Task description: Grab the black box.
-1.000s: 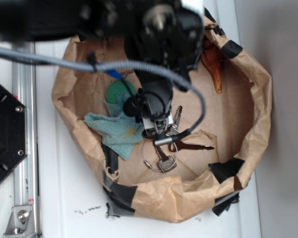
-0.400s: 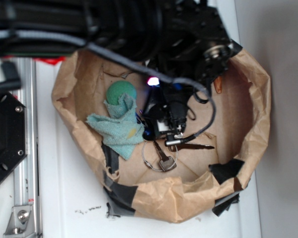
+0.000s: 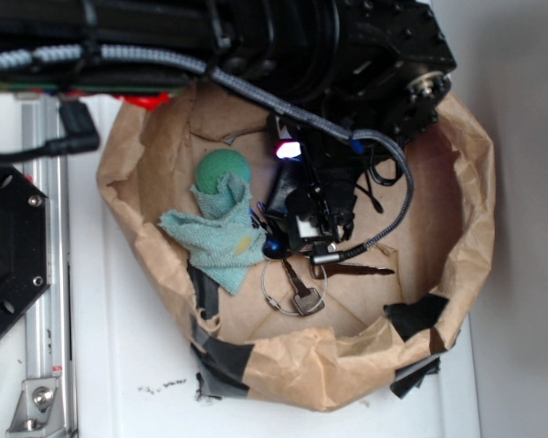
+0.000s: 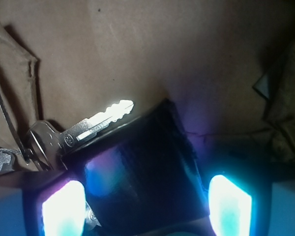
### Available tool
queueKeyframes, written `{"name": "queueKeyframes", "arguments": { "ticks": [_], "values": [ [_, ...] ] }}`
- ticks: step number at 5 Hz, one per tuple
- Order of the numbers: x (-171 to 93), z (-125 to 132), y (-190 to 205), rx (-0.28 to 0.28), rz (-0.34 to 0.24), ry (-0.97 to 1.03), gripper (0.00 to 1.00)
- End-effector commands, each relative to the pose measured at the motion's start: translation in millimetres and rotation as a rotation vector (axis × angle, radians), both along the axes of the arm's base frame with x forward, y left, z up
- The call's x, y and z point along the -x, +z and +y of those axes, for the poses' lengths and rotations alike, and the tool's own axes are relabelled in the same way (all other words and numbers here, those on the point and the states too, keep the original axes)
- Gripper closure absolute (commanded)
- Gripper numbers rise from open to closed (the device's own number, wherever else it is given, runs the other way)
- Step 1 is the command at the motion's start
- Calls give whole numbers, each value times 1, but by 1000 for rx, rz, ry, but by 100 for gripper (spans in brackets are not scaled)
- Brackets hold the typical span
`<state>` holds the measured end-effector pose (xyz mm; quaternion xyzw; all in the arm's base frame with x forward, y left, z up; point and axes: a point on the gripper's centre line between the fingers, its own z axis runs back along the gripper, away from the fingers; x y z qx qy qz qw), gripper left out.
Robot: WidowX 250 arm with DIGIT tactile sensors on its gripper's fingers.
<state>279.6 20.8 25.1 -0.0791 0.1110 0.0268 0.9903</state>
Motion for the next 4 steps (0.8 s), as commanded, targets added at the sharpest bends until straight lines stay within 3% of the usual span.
{"name": "queueKeyframes", "arguments": {
  "ticks": [1,2,3,4],
  "values": [
    [3,-8,16,-86,-67,-6,100],
    [2,-3,66,-115,-193,40,100],
    [7,-2,115,-109,-350,75,100],
    [9,-7,154,-146,-383,76,100]
  ]
}}
